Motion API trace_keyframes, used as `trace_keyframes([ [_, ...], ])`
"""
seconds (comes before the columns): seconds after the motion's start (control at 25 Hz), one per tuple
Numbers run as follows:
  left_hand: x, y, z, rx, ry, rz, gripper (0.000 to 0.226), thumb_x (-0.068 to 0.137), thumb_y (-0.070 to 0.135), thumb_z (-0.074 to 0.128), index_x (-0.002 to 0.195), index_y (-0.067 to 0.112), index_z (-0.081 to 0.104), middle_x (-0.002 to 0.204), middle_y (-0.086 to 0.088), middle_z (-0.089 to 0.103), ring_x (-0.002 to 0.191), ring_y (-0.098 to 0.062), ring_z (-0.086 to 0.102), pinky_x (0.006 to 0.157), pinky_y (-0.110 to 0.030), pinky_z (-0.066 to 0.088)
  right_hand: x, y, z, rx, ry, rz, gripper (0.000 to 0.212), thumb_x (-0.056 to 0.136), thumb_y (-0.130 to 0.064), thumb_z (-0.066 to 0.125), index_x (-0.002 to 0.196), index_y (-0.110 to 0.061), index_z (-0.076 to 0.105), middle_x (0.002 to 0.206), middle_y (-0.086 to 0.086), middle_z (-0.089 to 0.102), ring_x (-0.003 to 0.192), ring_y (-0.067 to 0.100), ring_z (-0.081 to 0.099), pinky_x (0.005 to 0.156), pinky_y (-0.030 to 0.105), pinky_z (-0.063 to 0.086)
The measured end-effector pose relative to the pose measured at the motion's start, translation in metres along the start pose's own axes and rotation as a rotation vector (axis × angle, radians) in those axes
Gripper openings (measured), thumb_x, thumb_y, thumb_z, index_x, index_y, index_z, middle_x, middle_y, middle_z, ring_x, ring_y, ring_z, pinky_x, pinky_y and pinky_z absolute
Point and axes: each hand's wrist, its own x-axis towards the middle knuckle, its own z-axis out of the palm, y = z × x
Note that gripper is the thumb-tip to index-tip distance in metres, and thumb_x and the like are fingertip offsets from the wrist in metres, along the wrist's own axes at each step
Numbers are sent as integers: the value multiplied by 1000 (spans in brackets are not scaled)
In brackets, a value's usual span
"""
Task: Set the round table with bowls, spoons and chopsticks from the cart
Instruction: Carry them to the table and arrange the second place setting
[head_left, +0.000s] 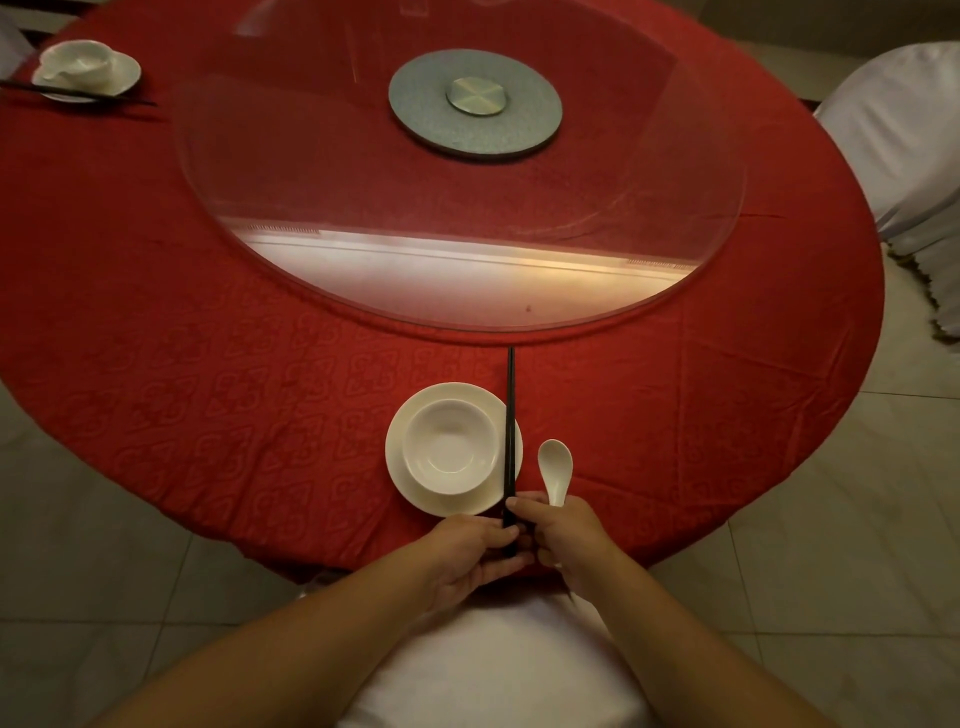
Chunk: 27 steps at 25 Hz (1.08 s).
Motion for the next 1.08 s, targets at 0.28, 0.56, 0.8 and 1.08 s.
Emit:
trace_keyframes([
  [0.28, 2, -3, -2, -19, 31, 16, 25, 97, -2, 57, 119, 0, 71, 117, -20, 74, 110, -31, 72, 78, -30, 61, -4, -3, 1, 20, -4, 24, 23, 85, -14, 77, 104, -2, 73, 71, 11, 73, 51, 15, 65, 38, 22, 44],
  [0.56, 1, -3, -2, -18, 25, 17, 28, 98, -2, 57, 122, 3, 70, 121, -18, 73, 112, -31, 71, 80, -30, 61, -6, -2, 1, 16, -5, 24, 20, 86, -15, 76, 103, -4, 74, 72, 10, 74, 49, 12, 64, 37, 21, 41],
  [0.8, 1, -2, -2, -27, -15, 36, 30, 98, -4, 54, 124, 1, 68, 124, -19, 71, 114, -31, 70, 82, -30, 61, -6, -2, 1, 34, -11, 16, 16, 85, -14, 77, 98, -4, 75, 72, 11, 74, 51, 14, 66, 37, 20, 43],
  [1.08, 4, -4, -4, -26, -2, 31, 30, 97, -4, 56, 124, -1, 68, 125, -20, 70, 115, -31, 69, 87, -33, 60, -6, -1, 0, 14, -6, 16, 18, 83, -19, 79, 98, -8, 77, 77, 12, 76, 55, 14, 66, 41, 22, 44],
])
